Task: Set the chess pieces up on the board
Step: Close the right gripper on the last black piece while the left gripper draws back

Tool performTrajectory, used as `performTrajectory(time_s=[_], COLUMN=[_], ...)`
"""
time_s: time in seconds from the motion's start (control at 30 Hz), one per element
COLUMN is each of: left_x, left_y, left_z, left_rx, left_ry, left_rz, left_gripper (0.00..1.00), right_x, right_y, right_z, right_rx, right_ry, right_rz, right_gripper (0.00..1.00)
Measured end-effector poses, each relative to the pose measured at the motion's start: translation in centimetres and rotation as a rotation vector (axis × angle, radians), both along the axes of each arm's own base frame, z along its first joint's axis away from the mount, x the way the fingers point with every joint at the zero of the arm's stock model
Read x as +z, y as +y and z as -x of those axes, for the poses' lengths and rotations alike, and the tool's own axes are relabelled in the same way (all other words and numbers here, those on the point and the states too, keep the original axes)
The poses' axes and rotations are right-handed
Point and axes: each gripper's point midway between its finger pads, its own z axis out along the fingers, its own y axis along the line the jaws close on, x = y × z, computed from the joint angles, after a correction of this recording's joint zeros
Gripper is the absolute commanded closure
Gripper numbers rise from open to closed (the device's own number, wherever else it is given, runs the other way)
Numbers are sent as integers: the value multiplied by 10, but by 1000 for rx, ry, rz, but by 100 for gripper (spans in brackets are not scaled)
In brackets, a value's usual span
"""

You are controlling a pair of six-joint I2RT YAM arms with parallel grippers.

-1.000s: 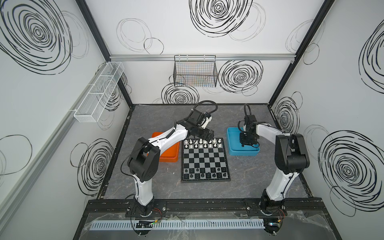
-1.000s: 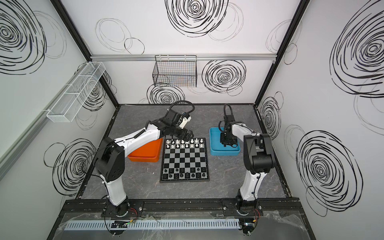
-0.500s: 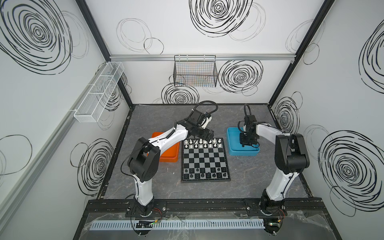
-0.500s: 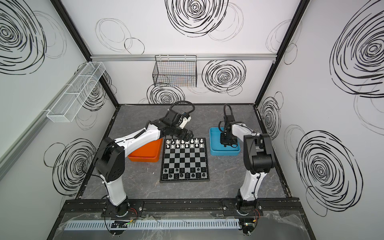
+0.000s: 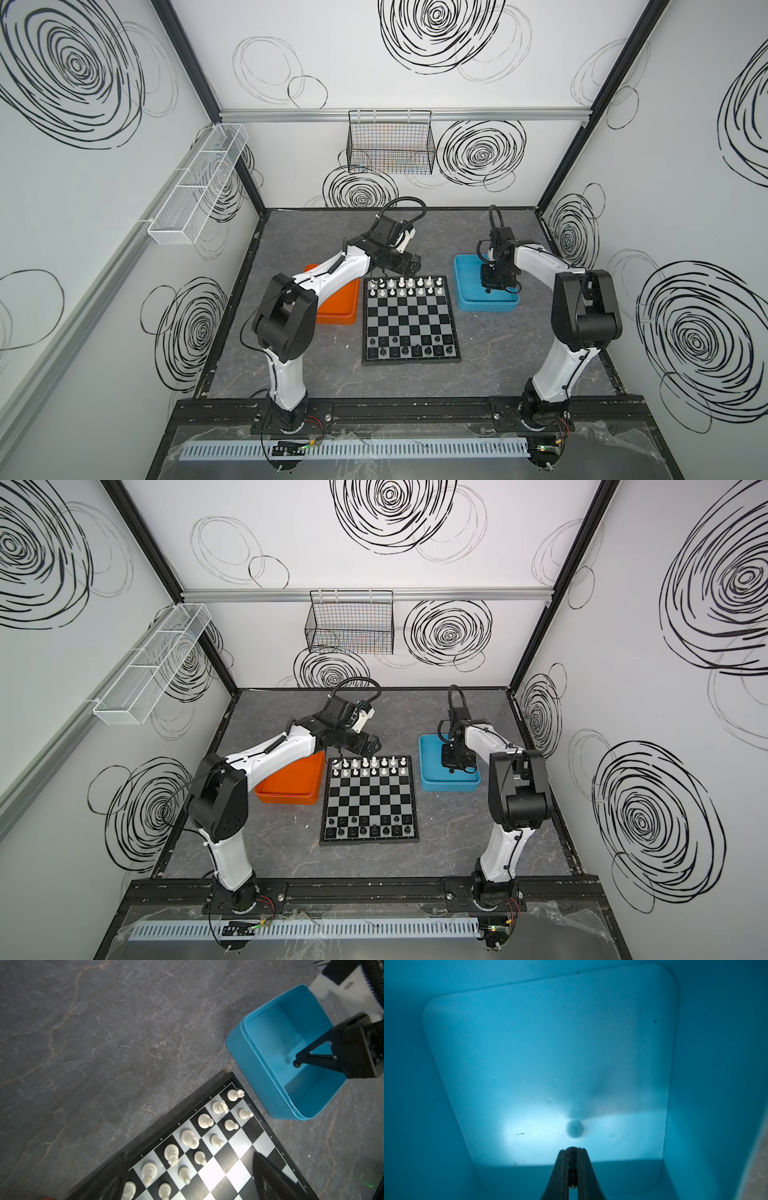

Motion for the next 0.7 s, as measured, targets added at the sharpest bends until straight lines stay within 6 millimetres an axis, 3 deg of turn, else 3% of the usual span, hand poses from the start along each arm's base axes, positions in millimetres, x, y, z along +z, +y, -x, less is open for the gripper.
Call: performTrajectory(time_s=[0.27,0.7], left_x=[0,0], left_y=[36,38], left_z=[-22,-23], left_rx=[100,111], left_ry=[11,17], left_rz=[11,18], left_gripper=[4,4], right_x=[14,9], right_y=[7,9], right_z=[-7,-14], right_rx=[30,40], right_ry=[-28,-40], right_rz=[16,29], right_gripper=[90,91])
